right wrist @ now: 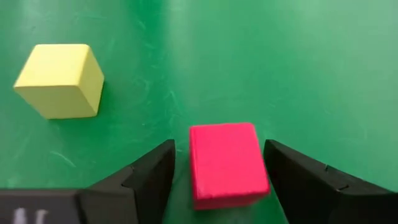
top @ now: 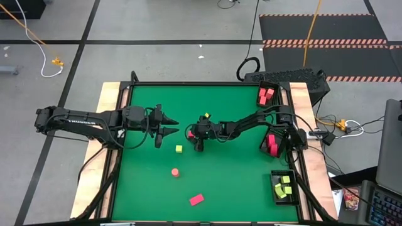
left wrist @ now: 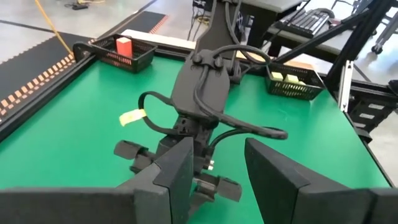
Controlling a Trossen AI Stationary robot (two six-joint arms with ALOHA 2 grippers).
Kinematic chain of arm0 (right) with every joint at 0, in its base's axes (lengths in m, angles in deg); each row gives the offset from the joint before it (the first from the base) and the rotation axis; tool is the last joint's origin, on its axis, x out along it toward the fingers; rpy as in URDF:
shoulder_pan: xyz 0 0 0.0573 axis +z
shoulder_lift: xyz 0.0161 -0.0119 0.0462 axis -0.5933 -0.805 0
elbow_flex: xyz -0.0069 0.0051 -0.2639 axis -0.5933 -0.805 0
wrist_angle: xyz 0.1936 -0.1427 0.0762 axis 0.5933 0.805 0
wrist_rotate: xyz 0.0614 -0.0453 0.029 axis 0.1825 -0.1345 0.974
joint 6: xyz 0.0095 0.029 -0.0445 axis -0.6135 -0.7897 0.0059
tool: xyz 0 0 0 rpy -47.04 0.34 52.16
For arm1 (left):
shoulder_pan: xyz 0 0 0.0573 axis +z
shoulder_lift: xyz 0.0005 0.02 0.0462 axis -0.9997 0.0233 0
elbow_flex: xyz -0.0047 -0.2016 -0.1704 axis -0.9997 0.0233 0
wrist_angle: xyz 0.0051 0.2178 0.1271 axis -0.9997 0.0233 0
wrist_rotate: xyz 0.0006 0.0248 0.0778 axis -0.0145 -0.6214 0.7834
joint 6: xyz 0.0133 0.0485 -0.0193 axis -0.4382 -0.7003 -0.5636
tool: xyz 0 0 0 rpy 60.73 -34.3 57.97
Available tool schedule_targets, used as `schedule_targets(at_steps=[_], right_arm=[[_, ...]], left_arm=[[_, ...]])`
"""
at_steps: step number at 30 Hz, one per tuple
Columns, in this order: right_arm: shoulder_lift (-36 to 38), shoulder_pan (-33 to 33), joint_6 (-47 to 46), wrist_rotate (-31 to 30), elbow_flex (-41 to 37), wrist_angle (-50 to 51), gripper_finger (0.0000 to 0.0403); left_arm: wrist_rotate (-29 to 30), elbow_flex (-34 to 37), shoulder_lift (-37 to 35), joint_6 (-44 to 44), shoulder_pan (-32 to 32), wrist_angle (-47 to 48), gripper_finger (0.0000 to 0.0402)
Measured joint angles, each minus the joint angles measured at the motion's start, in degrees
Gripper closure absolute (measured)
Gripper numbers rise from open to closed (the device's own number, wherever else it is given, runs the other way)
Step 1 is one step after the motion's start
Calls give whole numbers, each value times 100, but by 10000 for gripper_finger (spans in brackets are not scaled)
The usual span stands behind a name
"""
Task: Sort & place blocks by color
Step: Put the top red block into the middle right black bin
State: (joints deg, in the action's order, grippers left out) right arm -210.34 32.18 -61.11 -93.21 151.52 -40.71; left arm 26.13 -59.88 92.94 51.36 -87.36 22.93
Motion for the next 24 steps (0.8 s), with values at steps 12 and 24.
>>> schedule_targets(at_steps=[12, 24], right_arm=[[201, 15, 519, 5, -10, 260, 284], [3005, 474, -1199, -1624, -12, 5575, 284]], left_arm=[[41, 0, 7, 2, -74, 181, 254], [41, 0, 12, 157, -82, 466, 254]])
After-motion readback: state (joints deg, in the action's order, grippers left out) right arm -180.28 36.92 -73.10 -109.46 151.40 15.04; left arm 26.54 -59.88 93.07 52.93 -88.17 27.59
